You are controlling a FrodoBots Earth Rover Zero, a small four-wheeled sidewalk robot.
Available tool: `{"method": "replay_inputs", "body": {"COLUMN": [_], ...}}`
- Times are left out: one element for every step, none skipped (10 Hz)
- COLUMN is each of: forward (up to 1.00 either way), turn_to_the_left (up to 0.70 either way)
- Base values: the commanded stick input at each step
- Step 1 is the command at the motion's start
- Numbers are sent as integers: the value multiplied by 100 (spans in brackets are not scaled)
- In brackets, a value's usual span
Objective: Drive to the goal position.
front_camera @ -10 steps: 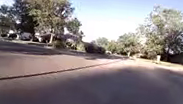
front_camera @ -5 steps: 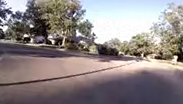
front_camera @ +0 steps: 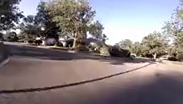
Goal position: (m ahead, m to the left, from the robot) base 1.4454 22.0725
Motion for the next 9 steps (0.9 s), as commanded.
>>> {"method": "replay_inputs", "body": {"forward": [100,100,100,100,100,100,100,100,100], "turn_to_the_left": [3,2,4,25,40,40,40,40,40]}}
